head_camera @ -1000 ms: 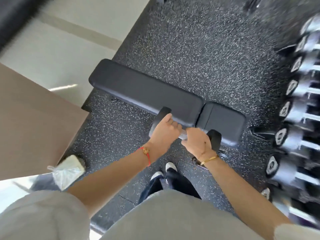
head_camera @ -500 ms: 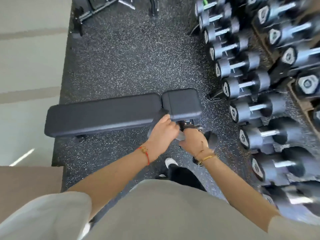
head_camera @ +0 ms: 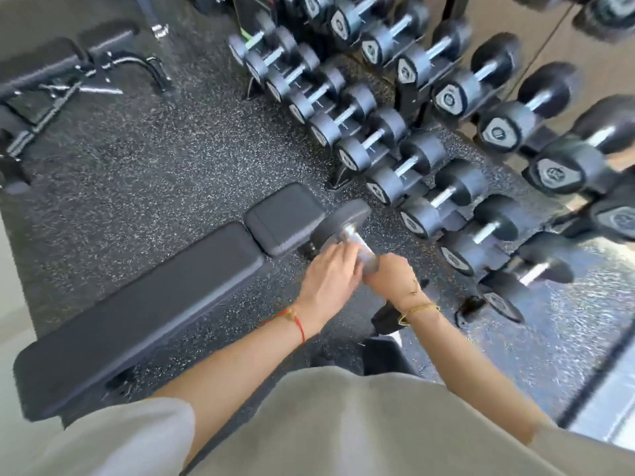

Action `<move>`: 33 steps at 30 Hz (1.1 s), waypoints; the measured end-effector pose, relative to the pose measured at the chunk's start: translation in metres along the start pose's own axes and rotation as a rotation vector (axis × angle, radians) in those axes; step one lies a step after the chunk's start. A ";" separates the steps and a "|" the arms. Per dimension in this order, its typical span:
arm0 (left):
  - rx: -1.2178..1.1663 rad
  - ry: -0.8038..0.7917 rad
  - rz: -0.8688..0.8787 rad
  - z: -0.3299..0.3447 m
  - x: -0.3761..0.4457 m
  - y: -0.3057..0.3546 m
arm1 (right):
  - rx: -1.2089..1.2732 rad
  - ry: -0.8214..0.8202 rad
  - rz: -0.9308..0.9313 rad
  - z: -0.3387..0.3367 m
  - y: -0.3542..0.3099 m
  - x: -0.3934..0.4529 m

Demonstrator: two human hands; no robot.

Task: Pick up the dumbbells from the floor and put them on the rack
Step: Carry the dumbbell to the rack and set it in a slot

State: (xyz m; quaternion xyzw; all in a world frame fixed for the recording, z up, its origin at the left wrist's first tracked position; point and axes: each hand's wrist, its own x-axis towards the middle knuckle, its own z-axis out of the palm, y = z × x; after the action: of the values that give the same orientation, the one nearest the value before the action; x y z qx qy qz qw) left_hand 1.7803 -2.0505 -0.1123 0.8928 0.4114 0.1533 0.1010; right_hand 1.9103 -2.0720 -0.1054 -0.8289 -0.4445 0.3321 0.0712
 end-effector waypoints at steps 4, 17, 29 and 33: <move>-0.336 -0.016 -0.360 0.008 0.028 0.036 | 0.111 0.019 0.091 -0.014 0.029 -0.009; -0.716 -0.390 -0.498 0.087 0.095 0.160 | 0.380 0.024 0.346 -0.069 0.155 -0.023; -0.754 -0.537 -0.366 0.151 0.179 0.295 | 0.518 -0.057 0.380 -0.160 0.295 -0.005; -0.751 -0.578 -0.264 0.162 0.203 0.331 | 0.678 -0.068 0.392 -0.184 0.332 -0.001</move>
State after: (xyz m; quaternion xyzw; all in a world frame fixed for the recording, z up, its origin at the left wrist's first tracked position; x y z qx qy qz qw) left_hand 2.1955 -2.1161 -0.1228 0.7410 0.3923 0.0230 0.5445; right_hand 2.2517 -2.2376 -0.1000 -0.8161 -0.1452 0.4946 0.2613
